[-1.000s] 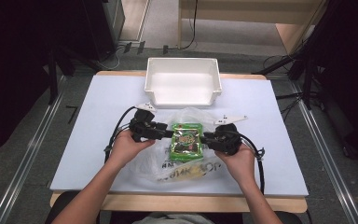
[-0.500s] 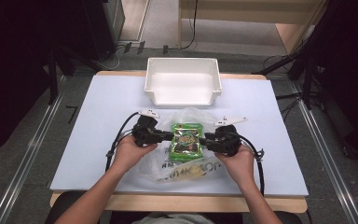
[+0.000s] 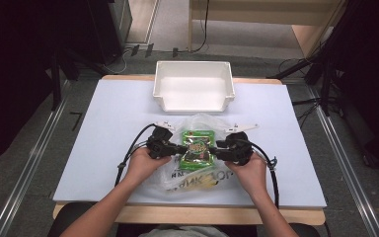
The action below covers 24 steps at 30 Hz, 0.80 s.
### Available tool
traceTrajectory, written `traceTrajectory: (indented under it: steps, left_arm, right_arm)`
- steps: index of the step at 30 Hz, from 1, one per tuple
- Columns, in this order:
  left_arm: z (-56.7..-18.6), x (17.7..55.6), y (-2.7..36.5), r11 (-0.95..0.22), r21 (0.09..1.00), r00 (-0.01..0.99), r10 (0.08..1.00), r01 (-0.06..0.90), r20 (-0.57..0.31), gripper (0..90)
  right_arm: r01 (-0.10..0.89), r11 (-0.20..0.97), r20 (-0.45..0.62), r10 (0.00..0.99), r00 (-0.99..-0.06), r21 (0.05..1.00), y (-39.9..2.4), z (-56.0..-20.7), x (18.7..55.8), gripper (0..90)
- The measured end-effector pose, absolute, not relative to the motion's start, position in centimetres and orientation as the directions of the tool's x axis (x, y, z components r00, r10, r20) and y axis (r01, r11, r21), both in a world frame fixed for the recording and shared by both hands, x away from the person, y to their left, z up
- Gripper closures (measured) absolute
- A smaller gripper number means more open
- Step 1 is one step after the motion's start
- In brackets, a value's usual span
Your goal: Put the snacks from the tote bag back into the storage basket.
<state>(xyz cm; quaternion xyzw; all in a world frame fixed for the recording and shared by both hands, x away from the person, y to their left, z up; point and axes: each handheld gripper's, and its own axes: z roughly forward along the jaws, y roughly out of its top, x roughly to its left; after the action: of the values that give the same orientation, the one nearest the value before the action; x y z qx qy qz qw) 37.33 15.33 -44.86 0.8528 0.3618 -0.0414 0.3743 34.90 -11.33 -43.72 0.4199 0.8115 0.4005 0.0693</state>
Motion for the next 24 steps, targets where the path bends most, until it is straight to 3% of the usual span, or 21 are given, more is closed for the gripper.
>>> traceTrajectory:
  steps: [24]
  left_arm:
    - [-45.2,37.9,16.1,-0.442,0.578,0.702,0.610,0.686,-0.367,90.0]
  right_arm:
    - [0.652,0.305,0.264,0.735,-0.625,0.694,-9.9,-43.4,35.5,47.4]
